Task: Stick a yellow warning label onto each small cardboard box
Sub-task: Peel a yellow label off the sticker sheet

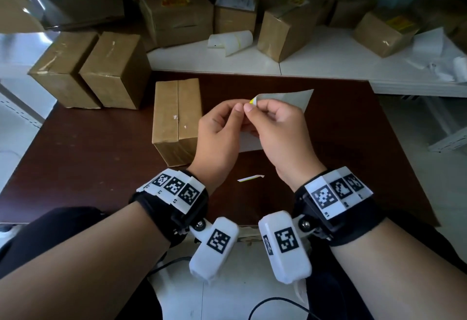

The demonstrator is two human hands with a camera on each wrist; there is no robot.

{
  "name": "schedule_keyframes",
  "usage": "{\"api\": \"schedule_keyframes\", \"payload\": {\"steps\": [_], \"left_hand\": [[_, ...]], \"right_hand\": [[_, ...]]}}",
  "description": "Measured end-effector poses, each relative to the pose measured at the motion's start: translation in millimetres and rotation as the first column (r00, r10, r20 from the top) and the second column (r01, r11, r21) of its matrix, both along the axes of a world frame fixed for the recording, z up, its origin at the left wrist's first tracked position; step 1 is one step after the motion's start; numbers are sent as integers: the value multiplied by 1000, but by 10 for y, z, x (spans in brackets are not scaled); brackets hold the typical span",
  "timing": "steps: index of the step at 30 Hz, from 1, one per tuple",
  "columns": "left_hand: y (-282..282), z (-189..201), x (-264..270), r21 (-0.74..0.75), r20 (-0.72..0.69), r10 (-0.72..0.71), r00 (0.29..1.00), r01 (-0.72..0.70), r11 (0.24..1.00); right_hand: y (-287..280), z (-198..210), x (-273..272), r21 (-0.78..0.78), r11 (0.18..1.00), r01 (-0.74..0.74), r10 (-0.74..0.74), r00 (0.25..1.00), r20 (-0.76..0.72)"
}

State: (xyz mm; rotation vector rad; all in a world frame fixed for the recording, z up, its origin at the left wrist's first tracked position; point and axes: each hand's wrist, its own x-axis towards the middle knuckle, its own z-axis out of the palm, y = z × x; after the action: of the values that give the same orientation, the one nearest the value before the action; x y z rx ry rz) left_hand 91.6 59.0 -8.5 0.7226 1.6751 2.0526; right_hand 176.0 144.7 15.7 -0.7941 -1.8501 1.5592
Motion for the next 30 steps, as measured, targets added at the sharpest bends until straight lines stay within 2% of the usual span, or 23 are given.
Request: {"api": "schedule_keyframes", "payload": {"steps": [8, 15, 19, 26, 30], "left_hand": [[-22, 122, 21, 51, 18, -48, 999, 47, 998], [-35, 169, -44, 52, 29, -19, 999, 17, 999], [-62, 194, -15, 73, 44, -88, 995, 84, 994], [-72, 117, 7, 18, 54, -106, 993, 105, 994], [-62, 75, 36, -8, -7, -119, 993, 118, 993]], "right_hand": [[60, 125, 65, 100, 993, -58, 53, 997, 55], [45, 216, 102, 6, 993, -118, 117, 993, 5], [98, 186, 122, 40, 994, -98, 97, 995, 24], [128, 138, 166, 153, 980, -124, 108, 988, 110], [147, 148, 218, 138, 983, -119, 100, 985, 143]]}}
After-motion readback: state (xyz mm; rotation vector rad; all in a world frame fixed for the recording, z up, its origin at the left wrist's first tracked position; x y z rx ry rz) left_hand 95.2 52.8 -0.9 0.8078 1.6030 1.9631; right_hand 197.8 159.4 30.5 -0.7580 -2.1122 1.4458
